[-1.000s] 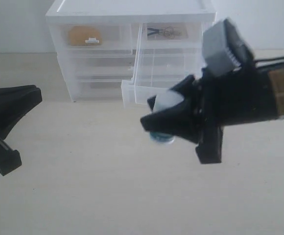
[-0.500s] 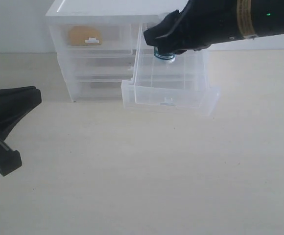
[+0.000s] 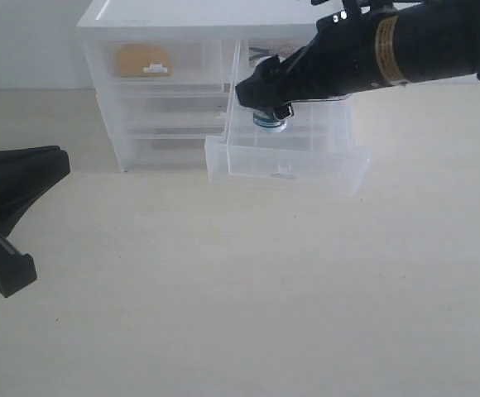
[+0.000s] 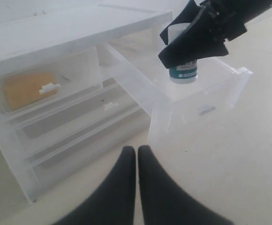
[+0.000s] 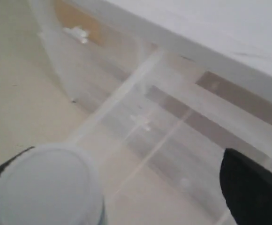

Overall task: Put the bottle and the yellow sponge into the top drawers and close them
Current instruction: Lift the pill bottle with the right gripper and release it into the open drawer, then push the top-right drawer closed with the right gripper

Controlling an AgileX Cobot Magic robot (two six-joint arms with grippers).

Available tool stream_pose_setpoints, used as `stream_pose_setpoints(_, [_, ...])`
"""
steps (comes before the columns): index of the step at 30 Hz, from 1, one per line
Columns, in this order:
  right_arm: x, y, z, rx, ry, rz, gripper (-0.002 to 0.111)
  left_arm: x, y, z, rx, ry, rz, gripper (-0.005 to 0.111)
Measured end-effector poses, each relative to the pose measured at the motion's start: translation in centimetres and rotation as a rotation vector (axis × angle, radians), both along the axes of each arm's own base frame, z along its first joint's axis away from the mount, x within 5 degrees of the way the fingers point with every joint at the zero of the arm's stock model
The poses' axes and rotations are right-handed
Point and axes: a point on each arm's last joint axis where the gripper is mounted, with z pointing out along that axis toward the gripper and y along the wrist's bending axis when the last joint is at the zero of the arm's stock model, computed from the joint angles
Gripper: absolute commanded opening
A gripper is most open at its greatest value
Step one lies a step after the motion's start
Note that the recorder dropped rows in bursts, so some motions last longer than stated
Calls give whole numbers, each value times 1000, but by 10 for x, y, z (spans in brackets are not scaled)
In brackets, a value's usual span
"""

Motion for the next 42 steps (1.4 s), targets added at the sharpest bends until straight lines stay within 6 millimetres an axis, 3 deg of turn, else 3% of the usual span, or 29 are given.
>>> stream_pose_setpoints(5, [-12, -11, 48, 26, -160, -49, 105, 0, 0, 0, 0, 0, 0, 4])
stream_pose_setpoints(9, [-6, -12, 41, -12, -171, -68, 105, 0, 0, 0, 1, 1, 1, 4])
stream_pose_setpoints(11, [-4, -17, 36, -40, -175, -124, 96, 0, 0, 0, 2, 3, 2, 4])
stream_pose_setpoints(12, [-5, -18, 35, -43, -176, -130, 89, 0, 0, 0, 2, 3, 2, 4])
stream_pose_setpoints(14, [-13, -21, 33, -44, -163, -118, 51, 0, 0, 0, 2, 3, 2, 4])
stream_pose_setpoints(15, [-20, -21, 31, -38, -150, -93, 3, 0, 0, 0, 2, 3, 2, 4])
stream_pose_setpoints(21, [-83, -19, 4, 23, 15, 162, 7, 0, 0, 0, 2, 3, 2, 4])
stream_pose_setpoints(26, [-110, -2, -34, -84, 78, 192, 7, 0, 0, 0, 2, 3, 2, 4])
stream_pose_setpoints(34, [-97, 6, -54, -287, -46, -33, 6, 0, 0, 0, 2, 3, 2, 4])
stream_pose_setpoints(42, [-83, 8, -43, -298, -109, -109, 6, 0, 0, 0, 2, 3, 2, 4])
